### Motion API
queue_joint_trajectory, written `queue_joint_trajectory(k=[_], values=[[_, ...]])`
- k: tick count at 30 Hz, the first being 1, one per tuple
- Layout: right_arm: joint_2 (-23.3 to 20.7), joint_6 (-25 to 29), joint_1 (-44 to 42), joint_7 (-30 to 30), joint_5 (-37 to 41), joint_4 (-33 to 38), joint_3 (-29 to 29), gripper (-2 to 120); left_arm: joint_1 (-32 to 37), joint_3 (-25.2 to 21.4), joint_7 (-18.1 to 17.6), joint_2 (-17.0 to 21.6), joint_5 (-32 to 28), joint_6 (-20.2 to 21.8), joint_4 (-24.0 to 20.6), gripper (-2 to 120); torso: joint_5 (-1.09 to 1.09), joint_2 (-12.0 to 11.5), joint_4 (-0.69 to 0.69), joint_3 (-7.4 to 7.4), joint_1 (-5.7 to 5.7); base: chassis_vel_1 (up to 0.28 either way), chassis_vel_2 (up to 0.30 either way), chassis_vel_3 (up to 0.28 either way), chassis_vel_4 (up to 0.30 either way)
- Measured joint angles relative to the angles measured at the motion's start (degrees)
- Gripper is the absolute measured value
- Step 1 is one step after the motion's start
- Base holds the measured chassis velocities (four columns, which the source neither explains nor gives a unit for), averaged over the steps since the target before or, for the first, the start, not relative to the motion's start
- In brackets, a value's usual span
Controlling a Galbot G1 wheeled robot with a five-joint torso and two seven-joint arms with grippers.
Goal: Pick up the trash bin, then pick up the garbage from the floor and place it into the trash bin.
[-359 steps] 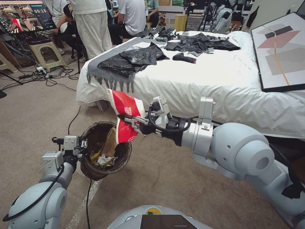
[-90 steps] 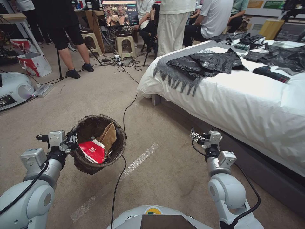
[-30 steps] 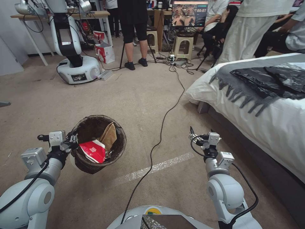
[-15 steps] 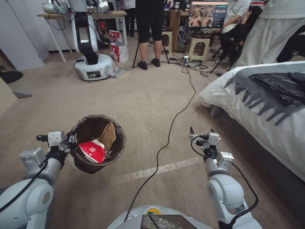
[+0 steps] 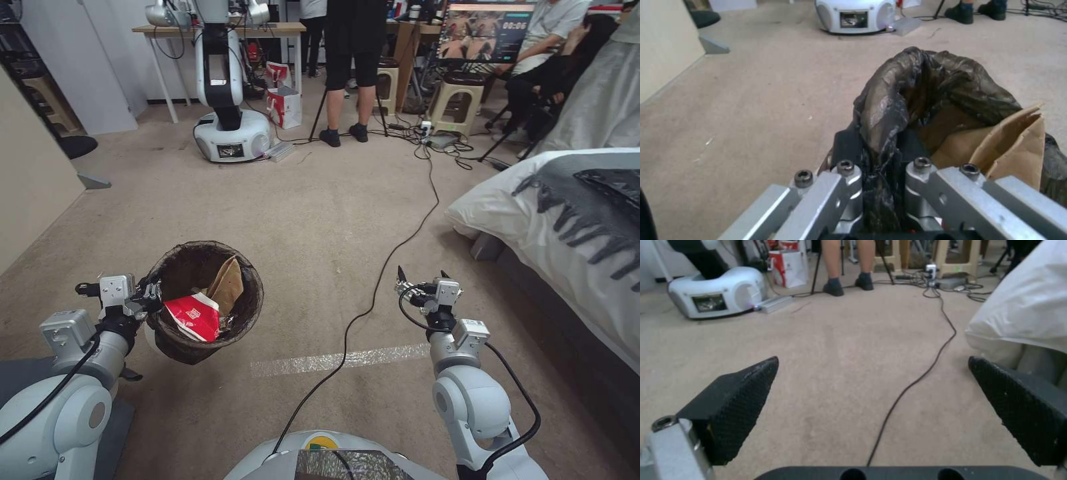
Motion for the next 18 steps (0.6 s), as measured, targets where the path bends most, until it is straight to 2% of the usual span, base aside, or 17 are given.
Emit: queue_joint_trajectory(k=[7, 18], values=[[0.0, 0.2, -0.1, 0.0, 0.0, -0.2, 0.0, 100, -0.2, 0.3, -0.3, 0.1, -0.7, 0.0, 0.1, 6, 0.0, 0.0, 0.02, 0.0, 0.0, 0.043, 0.043, 0.048, 0.042], [0.0, 0.4, -0.1, 0.0, -0.3, -0.5, -0.6, 100, -1.9, 2.5, -1.0, 3.4, -12.8, 0.0, 0.9, 6, 0.0, 0.0, 0.0, 0.0, 0.0, 0.0, 0.0, 0.0, 0.0]])
